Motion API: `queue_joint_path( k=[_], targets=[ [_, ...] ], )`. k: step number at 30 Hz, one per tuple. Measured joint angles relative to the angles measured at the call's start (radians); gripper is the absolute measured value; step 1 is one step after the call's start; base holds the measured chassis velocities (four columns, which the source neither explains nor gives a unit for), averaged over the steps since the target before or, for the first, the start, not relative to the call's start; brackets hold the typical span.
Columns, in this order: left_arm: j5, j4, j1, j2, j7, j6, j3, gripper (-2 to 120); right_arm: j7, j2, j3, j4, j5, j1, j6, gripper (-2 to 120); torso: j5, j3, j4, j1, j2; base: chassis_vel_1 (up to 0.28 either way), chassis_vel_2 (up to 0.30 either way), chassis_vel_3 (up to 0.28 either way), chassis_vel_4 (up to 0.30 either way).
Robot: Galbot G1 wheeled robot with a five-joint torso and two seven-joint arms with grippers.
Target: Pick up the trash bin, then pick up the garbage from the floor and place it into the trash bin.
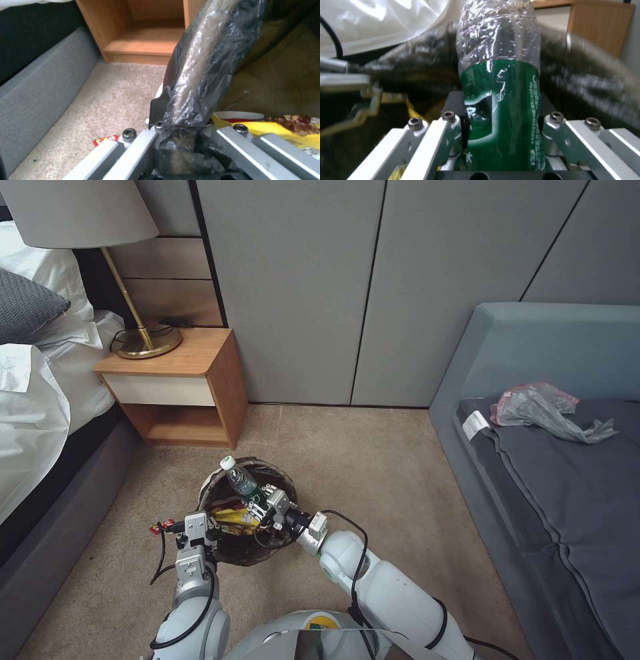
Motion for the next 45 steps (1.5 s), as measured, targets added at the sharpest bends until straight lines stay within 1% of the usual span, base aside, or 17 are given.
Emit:
queue_joint_path(
  k=[4,7,8,11,12,15,16,18,19,21,24,32,36,40,42,44,45],
  targets=[
    [-0.005,-0.006,0.000,0.001,0.000,0.001,-0.003,0,-0.024,-0.003,0.001,-0.020,-0.038,-0.014,0.008,29,0.0000,0.000,0.0001,0.000,0.000,0.000,0.000,0.000,0.000],
    [-0.009,-0.006,-0.003,0.002,0.000,0.002,-0.007,0,-0.030,-0.009,0.002,-0.016,-0.058,-0.026,0.015,41,0.0000,0.000,0.0000,0.000,0.000,0.000,0.000,0.000,0.000],
    [-0.009,-0.006,-0.003,0.002,0.000,0.002,-0.007,0,-0.030,-0.009,0.002,-0.016,-0.058,-0.026,0.015,41,0.0000,0.000,0.0000,0.000,0.000,0.000,0.000,0.000,0.000],
    [-0.014,-0.004,-0.010,0.003,-0.001,0.005,-0.010,0,-0.033,-0.013,0.005,0.001,-0.070,-0.036,0.019,56,0.0000,0.000,0.0001,0.000,0.000,0.000,0.000,0.000,0.000],
    [-0.014,-0.004,-0.010,0.003,-0.001,0.005,-0.010,0,-0.033,-0.013,0.005,0.001,-0.070,-0.036,0.019,56,0.0000,0.000,0.0001,0.000,0.000,0.000,0.000,0.000,0.000],
    [-0.015,0.000,-0.015,0.002,-0.001,0.007,-0.012,0,-0.034,-0.020,0.006,0.017,-0.076,-0.046,0.023,68,0.0000,0.000,0.0000,0.000,0.000,0.000,0.000,0.000,0.000],
    [-0.015,0.000,-0.015,0.002,-0.001,0.007,-0.012,0,-0.034,-0.020,0.006,0.017,-0.076,-0.046,0.023,68,0.0000,0.000,0.0000,0.000,0.000,0.000,0.000,0.000,0.000],
    [-0.016,0.002,-0.017,0.002,-0.001,0.009,-0.013,0,-0.035,-0.029,0.007,0.032,-0.081,-0.057,0.027,78,0.0000,0.000,0.0000,0.000,0.000,0.000,0.000,0.000,0.000],
    [-0.016,0.002,-0.017,0.002,-0.001,0.009,-0.013,0,-0.035,-0.029,0.007,0.032,-0.081,-0.057,0.027,78,0.0000,0.000,0.0000,0.000,0.000,0.000,0.000,0.000,0.000],
    [-0.016,0.006,-0.021,0.002,-0.002,0.011,-0.015,0,-0.035,-0.043,0.013,0.057,-0.087,-0.069,0.032,90,0.0000,0.000,0.0000,0.000,0.000,0.000,0.000,0.000,0.000],
    [-0.017,0.010,-0.027,0.002,-0.002,0.014,-0.016,0,-0.035,-0.053,0.019,0.078,-0.090,-0.074,0.035,98,0.0000,0.000,0.0000,0.000,0.000,0.000,0.000,0.000,0.000],
    [-0.019,0.031,-0.037,0.002,-0.002,0.017,-0.018,0,-0.030,-0.069,0.046,0.162,-0.090,-0.085,0.036,100,0.0000,0.000,0.0001,0.000,0.000,0.000,0.000,0.000,0.000],
    [-0.024,0.046,-0.044,0.004,-0.002,0.017,-0.023,0,-0.013,-0.079,0.071,0.234,-0.089,-0.086,0.033,100,0.0000,0.000,0.0000,0.000,0.000,0.000,0.000,0.000,0.000],
    [-0.028,0.048,-0.042,0.009,-0.002,0.017,-0.025,0,0.014,-0.079,0.123,0.305,-0.087,-0.097,0.023,100,0.0001,0.000,0.0002,0.000,0.000,0.000,0.000,0.000,0.000],
    [-0.033,0.048,-0.037,0.019,-0.002,0.017,-0.030,0,0.067,-0.078,0.197,0.388,-0.087,-0.126,-0.005,100,0.0001,0.000,0.0002,0.000,0.000,0.000,0.000,0.000,0.000],
    [-0.035,0.048,-0.035,0.022,-0.002,0.017,-0.031,0,0.086,-0.078,0.220,0.416,-0.090,-0.139,-0.017,100,0.0002,0.000,0.0001,0.000,0.000,0.000,0.000,0.000,0.000],
    [-0.040,0.048,-0.033,0.028,-0.002,0.017,-0.036,0,0.135,-0.077,0.268,0.472,-0.095,-0.172,-0.037,100,0.0000,0.000,0.0002,0.000,0.000,0.000,0.000,0.000,0.000]
  ],
)
